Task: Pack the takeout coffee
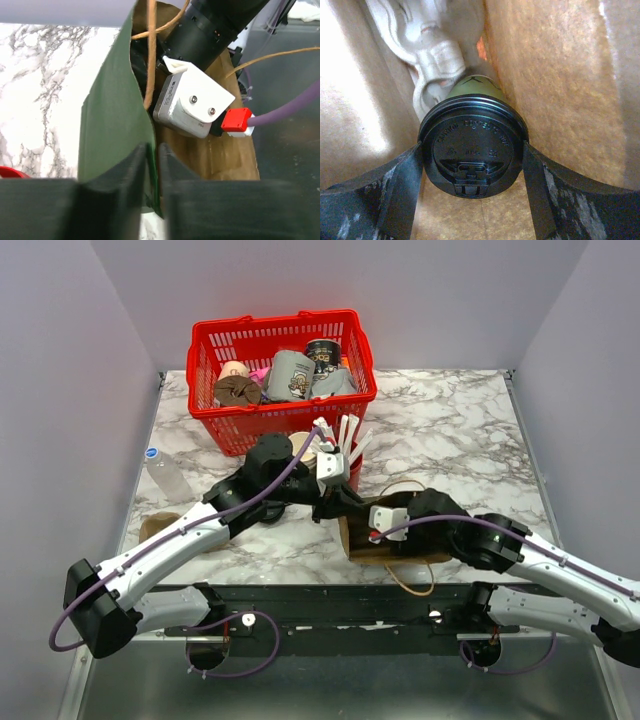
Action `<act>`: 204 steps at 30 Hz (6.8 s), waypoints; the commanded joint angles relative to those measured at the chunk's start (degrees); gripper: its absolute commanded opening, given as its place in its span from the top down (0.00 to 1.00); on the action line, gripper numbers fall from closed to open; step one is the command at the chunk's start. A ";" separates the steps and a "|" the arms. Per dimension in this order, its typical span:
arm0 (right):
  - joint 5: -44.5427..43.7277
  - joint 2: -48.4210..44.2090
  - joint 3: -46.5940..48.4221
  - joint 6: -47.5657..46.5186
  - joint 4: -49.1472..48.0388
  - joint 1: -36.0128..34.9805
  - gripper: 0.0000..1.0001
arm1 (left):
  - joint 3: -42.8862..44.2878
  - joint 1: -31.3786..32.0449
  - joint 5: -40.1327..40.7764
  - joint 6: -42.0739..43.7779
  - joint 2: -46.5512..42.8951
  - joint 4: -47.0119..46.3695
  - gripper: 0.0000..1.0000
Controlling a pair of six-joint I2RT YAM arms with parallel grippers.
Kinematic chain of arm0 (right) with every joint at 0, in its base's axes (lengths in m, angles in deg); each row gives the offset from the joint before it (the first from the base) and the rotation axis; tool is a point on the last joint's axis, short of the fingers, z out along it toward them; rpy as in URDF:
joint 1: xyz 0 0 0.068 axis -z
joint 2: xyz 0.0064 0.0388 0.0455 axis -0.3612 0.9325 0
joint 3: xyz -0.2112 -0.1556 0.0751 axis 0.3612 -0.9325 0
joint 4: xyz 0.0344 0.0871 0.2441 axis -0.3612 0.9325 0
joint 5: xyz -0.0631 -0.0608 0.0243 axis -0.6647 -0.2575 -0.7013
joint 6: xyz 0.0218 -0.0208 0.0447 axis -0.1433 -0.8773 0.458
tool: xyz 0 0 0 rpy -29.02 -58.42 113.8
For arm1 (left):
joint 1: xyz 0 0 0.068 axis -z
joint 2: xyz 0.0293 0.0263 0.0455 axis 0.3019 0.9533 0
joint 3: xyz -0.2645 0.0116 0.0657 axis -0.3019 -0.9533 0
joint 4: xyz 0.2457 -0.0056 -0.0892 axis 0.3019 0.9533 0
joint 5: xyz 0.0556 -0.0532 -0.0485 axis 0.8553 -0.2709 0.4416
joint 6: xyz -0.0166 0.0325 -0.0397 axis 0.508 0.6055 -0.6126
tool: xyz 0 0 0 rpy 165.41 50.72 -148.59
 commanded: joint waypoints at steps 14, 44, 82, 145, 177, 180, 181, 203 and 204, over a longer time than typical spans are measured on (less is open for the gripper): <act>3.18 -6.93 -3.90 0.93 4.57 -0.21 0.99 | 10.88 -0.27 8.93 4.33 -4.61 10.16 0.23; -3.32 -6.67 -3.47 -0.75 1.67 -0.21 0.99 | 5.69 -3.26 8.14 4.42 -1.71 4.97 0.23; 7.58 -3.51 -4.69 -6.28 -2.02 7.25 1.00 | 4.81 -4.05 8.76 2.75 -1.45 4.18 0.22; 33.77 36.40 32.13 -16.84 23.73 27.47 0.24 | 18.70 -8.79 12.72 14.88 -2.24 19.56 0.18; 31.41 27.78 61.38 3.27 20.57 27.47 0.00 | 18.70 -8.88 14.30 17.50 -0.83 22.63 0.18; 25.55 26.64 61.05 6.88 14.87 27.65 0.00 | 18.26 -8.88 16.05 21.81 -1.27 26.14 0.18; 24.29 26.55 60.53 7.07 12.42 27.91 0.00 | 18.17 -9.14 16.58 22.52 -1.36 27.20 0.18; 26.65 21.99 59.12 20.43 0.70 36.09 0.11 | 29.34 -26.81 19.05 -6.83 17.18 30.55 0.43; 26.74 21.55 58.68 20.52 0.70 36.09 0.10 | 29.25 -26.90 17.56 -7.26 17.71 31.51 0.42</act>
